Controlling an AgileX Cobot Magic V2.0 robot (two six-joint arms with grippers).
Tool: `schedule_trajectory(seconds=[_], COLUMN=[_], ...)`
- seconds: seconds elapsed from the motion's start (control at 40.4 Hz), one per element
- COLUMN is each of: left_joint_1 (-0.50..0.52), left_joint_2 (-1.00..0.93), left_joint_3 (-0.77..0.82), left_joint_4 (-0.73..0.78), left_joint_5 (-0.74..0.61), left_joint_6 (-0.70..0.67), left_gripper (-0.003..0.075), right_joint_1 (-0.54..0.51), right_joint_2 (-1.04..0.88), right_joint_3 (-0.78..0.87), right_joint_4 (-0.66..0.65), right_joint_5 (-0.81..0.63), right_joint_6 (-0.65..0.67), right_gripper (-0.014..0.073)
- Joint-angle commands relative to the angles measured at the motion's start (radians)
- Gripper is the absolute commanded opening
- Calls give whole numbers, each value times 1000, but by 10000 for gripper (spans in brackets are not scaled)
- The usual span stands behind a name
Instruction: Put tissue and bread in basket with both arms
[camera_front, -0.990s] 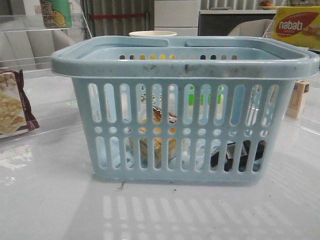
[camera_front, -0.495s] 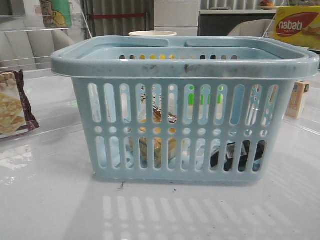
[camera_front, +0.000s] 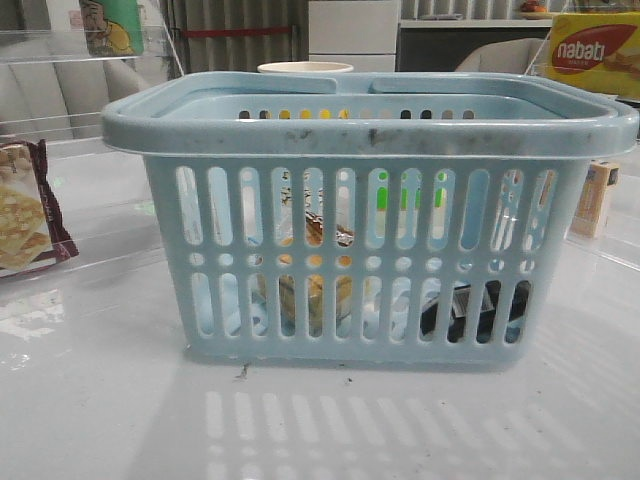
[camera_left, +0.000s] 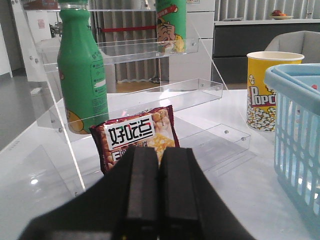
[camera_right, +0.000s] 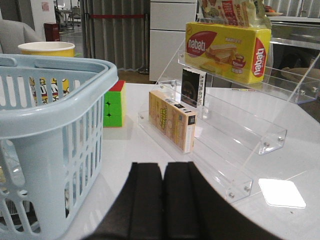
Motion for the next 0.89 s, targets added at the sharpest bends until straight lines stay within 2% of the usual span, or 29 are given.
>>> schedule_trajectory(seconds=[0.0,0.867], left_joint_1=[1,1], left_joint_2=[-17,-17], left_joint_3=[-1,-1], left_joint_4=[-9,-9], left_joint_5=[-87,-87], left_joint_6=[-8,-8], left_gripper=[91,91], right_joint_1=[-6,-46], right_joint_2=[-17,-17], right_joint_3=[2,2], right_joint_4=[-2,-2], right_joint_5=[-89,-88], right_joint_6=[-7,-7], right_gripper=[55,55])
